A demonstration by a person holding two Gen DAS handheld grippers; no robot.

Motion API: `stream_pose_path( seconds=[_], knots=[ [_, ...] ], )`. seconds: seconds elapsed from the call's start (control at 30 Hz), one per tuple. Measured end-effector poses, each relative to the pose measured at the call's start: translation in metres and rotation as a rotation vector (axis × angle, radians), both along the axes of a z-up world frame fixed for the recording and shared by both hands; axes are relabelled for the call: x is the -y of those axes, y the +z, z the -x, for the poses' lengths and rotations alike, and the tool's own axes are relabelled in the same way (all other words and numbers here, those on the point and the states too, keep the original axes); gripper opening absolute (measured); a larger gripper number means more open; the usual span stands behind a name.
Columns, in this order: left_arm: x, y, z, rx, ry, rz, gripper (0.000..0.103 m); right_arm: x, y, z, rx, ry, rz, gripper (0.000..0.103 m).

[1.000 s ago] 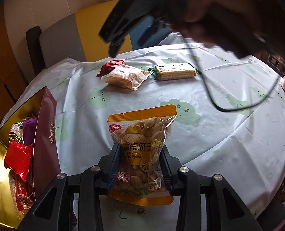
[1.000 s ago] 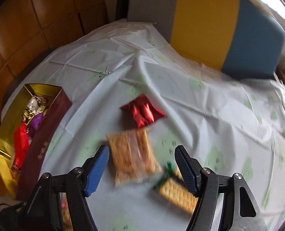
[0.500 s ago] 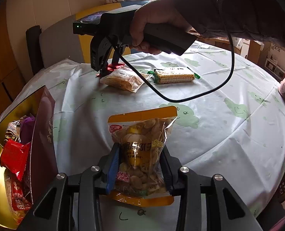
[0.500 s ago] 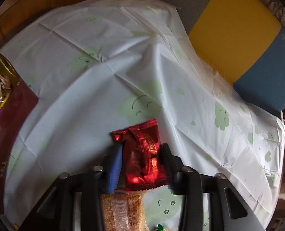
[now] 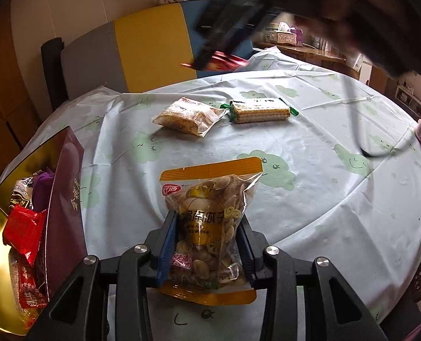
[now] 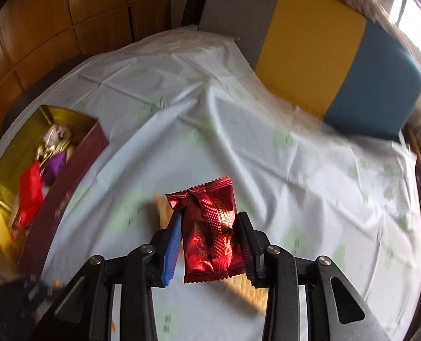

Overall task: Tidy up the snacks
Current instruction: 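Grasp the red foil snack with the right gripper while the left holds the pistachio bag, then release the pistachio bag into the tin while the right gripper holds the red foil snack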

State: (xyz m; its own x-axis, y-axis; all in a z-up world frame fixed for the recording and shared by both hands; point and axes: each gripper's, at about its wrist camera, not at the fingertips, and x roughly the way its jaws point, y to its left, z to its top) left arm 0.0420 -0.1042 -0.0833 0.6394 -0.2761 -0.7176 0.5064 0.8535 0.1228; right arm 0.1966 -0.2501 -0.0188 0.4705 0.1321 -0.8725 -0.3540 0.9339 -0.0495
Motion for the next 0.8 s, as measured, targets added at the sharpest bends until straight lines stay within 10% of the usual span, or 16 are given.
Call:
stream_pose_path(
  seconds=[0.33, 0.8],
  knots=[
    [0.008, 0.009, -0.009, -0.052, 0.018, -0.018, 0.037, 0.031, -0.072, 0.071, -0.134, -0.115, -0.041, 0.039],
    [-0.029, 0.08, -0.003, -0.074, 0.061, 0.176, 0.033, 0.029, -0.075, 0.076, -0.071, -0.09, 0.001, 0.04]
  ],
)
